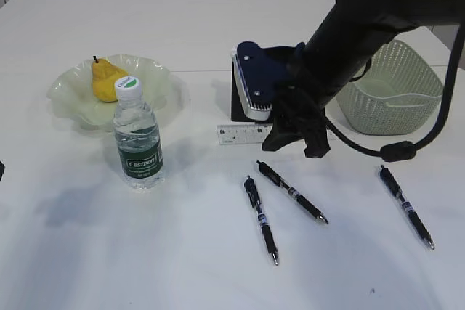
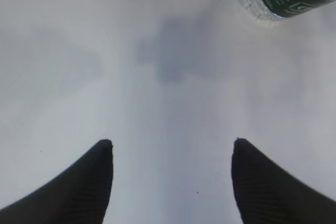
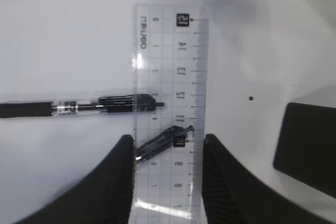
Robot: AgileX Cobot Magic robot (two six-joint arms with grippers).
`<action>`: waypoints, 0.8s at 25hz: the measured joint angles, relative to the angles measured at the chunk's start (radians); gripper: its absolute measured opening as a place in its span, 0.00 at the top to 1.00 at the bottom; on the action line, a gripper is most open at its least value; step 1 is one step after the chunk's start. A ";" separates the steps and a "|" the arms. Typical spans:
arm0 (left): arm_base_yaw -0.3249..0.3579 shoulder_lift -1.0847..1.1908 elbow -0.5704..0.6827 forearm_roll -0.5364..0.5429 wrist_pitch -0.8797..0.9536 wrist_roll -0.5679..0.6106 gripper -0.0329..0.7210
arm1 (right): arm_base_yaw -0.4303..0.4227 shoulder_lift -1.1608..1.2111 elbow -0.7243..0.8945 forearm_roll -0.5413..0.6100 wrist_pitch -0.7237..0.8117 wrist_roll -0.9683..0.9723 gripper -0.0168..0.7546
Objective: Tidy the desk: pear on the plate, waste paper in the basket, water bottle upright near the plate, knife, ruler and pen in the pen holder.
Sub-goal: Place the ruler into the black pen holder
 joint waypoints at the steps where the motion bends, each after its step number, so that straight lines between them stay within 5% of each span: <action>1: 0.000 0.000 0.000 0.000 0.003 0.000 0.29 | -0.005 -0.014 0.000 0.015 -0.011 0.000 0.61; 12: 0.000 0.000 0.000 0.000 0.016 0.000 0.31 | -0.122 -0.075 0.000 0.318 -0.104 -0.022 0.61; 20: 0.000 0.000 0.000 0.000 0.028 0.000 0.32 | -0.148 -0.056 0.000 0.821 -0.256 -0.330 0.61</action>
